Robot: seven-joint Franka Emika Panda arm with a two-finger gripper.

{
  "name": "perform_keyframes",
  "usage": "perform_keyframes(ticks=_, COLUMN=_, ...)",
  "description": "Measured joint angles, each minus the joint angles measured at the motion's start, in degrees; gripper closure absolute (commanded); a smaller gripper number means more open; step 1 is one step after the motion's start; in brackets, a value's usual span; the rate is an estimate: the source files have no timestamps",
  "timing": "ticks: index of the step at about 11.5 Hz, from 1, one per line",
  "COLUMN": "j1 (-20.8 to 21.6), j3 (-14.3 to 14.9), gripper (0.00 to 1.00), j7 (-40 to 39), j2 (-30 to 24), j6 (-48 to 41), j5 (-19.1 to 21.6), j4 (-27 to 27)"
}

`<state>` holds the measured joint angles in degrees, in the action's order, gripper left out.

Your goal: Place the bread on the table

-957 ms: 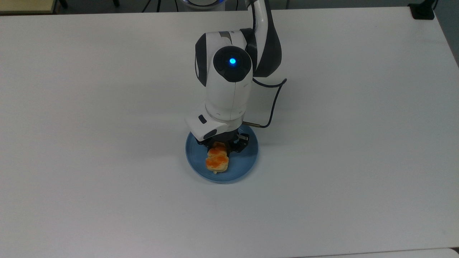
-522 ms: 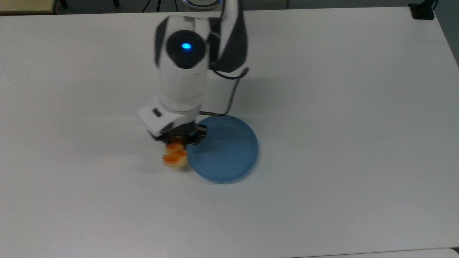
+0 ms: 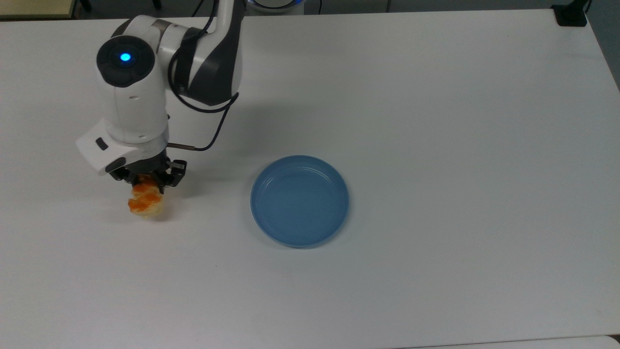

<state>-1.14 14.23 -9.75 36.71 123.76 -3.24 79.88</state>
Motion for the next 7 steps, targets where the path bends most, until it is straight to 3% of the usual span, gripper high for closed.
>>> perform_keyframes(ticks=4, j1=-0.8, j3=-0.1, gripper=0.00, j7=0.0, j2=2.4, j6=2.6, j5=0.0, j4=0.0)
perform_keyframes(ticks=7, j1=0.0, j3=-0.1, gripper=0.00, j7=0.8, j2=0.1, j6=2.2, j5=0.6, j4=-0.5)
